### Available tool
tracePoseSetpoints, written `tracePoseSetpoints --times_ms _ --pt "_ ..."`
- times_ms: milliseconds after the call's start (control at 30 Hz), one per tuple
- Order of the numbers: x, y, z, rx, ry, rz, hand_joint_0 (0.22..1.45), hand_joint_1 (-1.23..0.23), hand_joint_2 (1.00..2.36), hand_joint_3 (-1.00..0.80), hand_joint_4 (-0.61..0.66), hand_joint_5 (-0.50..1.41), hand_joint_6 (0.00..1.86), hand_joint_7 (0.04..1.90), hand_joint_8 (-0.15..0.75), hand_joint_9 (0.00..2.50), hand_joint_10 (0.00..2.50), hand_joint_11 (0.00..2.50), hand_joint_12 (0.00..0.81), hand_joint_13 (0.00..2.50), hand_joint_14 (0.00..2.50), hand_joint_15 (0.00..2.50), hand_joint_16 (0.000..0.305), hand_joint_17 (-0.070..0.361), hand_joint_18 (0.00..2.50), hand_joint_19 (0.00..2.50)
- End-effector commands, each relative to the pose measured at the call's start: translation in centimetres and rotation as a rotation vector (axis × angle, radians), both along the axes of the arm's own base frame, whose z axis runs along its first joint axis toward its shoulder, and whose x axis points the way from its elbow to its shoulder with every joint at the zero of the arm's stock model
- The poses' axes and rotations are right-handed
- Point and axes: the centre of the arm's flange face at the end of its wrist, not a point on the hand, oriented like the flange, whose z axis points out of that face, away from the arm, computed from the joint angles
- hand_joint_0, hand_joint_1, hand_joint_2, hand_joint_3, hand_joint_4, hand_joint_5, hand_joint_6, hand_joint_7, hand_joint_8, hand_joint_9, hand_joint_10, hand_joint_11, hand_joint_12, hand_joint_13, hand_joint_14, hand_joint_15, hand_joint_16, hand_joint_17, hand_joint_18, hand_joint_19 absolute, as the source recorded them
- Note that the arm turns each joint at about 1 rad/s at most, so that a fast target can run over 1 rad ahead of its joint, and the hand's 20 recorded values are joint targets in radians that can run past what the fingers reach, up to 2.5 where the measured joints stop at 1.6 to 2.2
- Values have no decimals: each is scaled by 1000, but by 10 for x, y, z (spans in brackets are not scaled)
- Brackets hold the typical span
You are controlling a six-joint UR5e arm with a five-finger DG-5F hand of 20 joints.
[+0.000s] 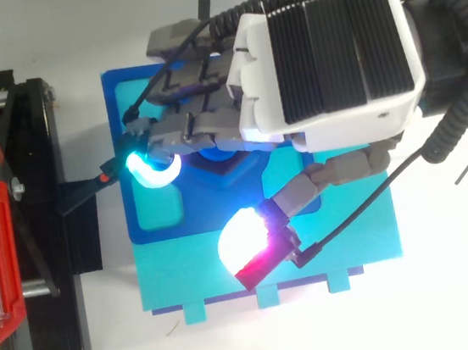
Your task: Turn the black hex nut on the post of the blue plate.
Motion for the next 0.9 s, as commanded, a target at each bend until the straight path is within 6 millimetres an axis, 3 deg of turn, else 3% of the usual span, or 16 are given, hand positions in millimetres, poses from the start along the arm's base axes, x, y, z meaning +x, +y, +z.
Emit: tracePoseSetpoints --times_ms 0,400,867 --pt "0 1 0 -5 1 2 524 -407 1000 -500 290 -157 502 749 326 706 0 0 406 525 1 51 53 120 296 194" --pt "-1 -1 -1 -4 4 4 525 -405 1000 -500 290 -157 502 747 330 715 0 0 408 535 2 59 53 120 316 197" --pt "-4 -20 -1 -35 1 0 526 -404 1000 -500 291 -156 503 749 332 717 0 0 411 546 1 63 54 120 331 207"
